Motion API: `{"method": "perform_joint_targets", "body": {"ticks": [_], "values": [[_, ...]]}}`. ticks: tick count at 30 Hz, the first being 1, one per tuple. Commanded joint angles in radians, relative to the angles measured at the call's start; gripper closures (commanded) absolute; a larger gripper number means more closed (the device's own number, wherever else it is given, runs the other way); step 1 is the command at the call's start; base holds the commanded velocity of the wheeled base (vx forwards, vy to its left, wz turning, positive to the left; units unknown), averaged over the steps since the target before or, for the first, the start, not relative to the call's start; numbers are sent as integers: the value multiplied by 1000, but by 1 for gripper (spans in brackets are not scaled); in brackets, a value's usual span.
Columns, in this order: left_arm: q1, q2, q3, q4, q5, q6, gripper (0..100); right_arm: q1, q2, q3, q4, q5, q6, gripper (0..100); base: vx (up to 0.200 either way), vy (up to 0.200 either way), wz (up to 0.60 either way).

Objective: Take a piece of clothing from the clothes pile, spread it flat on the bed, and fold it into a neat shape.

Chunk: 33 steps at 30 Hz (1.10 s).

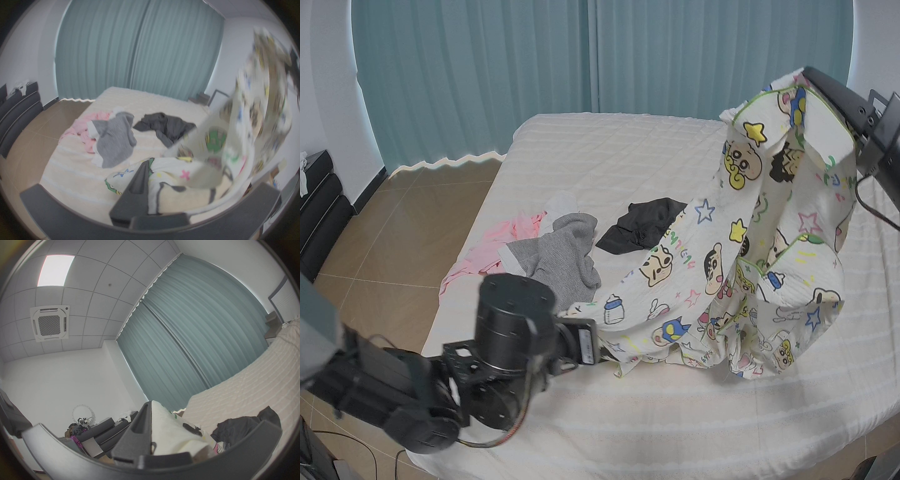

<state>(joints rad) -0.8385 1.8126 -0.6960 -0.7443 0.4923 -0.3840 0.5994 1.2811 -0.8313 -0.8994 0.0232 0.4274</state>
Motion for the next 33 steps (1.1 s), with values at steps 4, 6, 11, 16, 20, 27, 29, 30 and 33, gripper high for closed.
{"method": "perform_joint_targets", "body": {"ticks": [4, 6, 11, 16, 20, 27, 29, 30, 33], "values": [[114, -469, 177, -1, -44, -33, 100, -171, -175, 320, -4, 3, 126, 100, 0, 0, 0], [124, -541, 202, -1, -46, -32, 100, -194, -189, 368, -7, 3, 155, 100, 0, 0, 0], [157, -705, 233, 0, -57, -29, 100, -237, -181, 388, -9, 18, 175, 100, 0, 0, 0], [197, -737, 230, -46, -78, 54, 100, -366, -86, 377, -43, 18, 178, 100, 0, 0, 0], [197, -734, 240, -184, -81, 63, 100, -375, -86, 376, -185, 14, 180, 100, 0, 0, 0], [196, -736, 243, -244, -81, 63, 100, -362, -181, 379, -296, 15, 174, 100, 0, 0, 0], [187, -737, 245, -251, -81, 63, 100, -309, -210, 383, -288, 20, 172, 100, 0, 0, 0], [185, -737, 245, -251, -81, 63, 100, -297, -213, 383, -288, 20, 172, 100, 0, 0, 0], [170, -742, 248, -251, -83, 63, 100, -207, -244, 403, -286, 21, 171, 100, 0, 0, 0]]}}
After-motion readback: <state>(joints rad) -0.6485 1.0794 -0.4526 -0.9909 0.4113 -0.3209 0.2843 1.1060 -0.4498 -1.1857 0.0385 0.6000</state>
